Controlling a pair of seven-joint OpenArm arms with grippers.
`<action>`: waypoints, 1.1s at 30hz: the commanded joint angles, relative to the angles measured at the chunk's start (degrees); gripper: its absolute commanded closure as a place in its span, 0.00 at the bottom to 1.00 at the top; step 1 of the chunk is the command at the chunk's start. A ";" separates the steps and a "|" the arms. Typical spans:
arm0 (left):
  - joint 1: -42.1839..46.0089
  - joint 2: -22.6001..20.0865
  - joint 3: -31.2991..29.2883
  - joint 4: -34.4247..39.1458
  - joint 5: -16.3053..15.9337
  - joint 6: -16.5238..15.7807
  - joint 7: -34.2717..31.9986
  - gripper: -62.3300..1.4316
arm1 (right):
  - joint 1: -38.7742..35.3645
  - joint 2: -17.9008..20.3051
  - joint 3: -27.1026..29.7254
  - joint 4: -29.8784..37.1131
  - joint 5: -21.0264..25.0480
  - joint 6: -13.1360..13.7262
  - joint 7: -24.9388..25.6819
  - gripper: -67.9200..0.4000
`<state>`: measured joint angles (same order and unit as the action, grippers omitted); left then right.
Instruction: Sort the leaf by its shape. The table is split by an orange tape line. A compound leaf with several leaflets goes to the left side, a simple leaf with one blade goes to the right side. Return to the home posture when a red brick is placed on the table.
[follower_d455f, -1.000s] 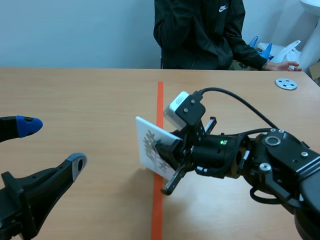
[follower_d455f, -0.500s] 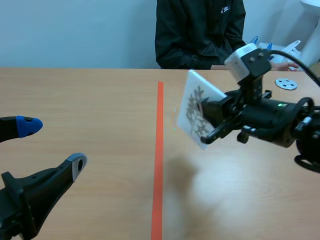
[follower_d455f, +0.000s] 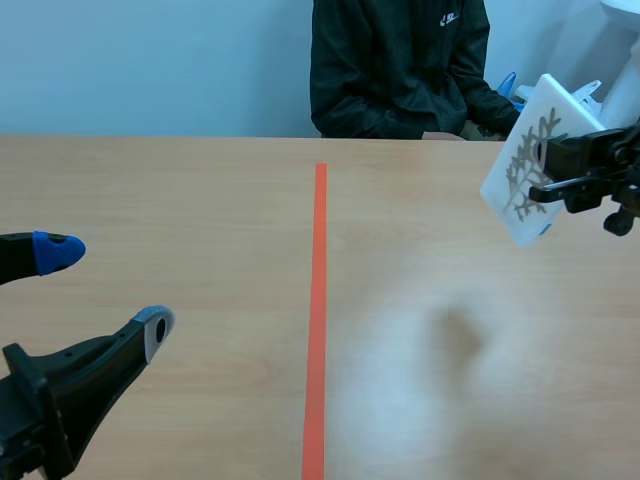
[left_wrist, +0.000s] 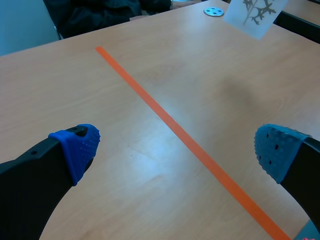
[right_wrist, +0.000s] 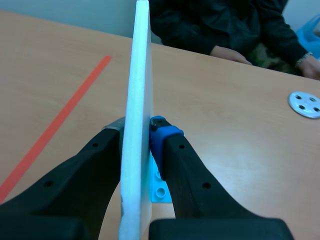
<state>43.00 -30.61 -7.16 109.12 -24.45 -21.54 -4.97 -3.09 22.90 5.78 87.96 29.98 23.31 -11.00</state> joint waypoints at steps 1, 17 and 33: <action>-0.02 0.42 0.17 1.18 -0.35 -0.28 -1.03 0.00 | 1.73 0.61 -0.37 -1.46 0.50 -2.08 0.68 0.98; -0.02 0.39 0.17 1.18 -0.35 -0.28 -1.03 0.00 | 17.38 0.42 -0.39 -28.94 -3.02 -6.91 4.33 0.98; -0.35 0.39 0.17 1.18 -0.35 -0.28 -1.05 0.00 | 20.96 0.44 -0.59 -40.57 -10.54 -7.50 11.54 0.98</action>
<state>42.98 -30.61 -7.16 109.12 -24.45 -21.54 -4.97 16.80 22.50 5.50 46.70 19.00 15.81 -0.05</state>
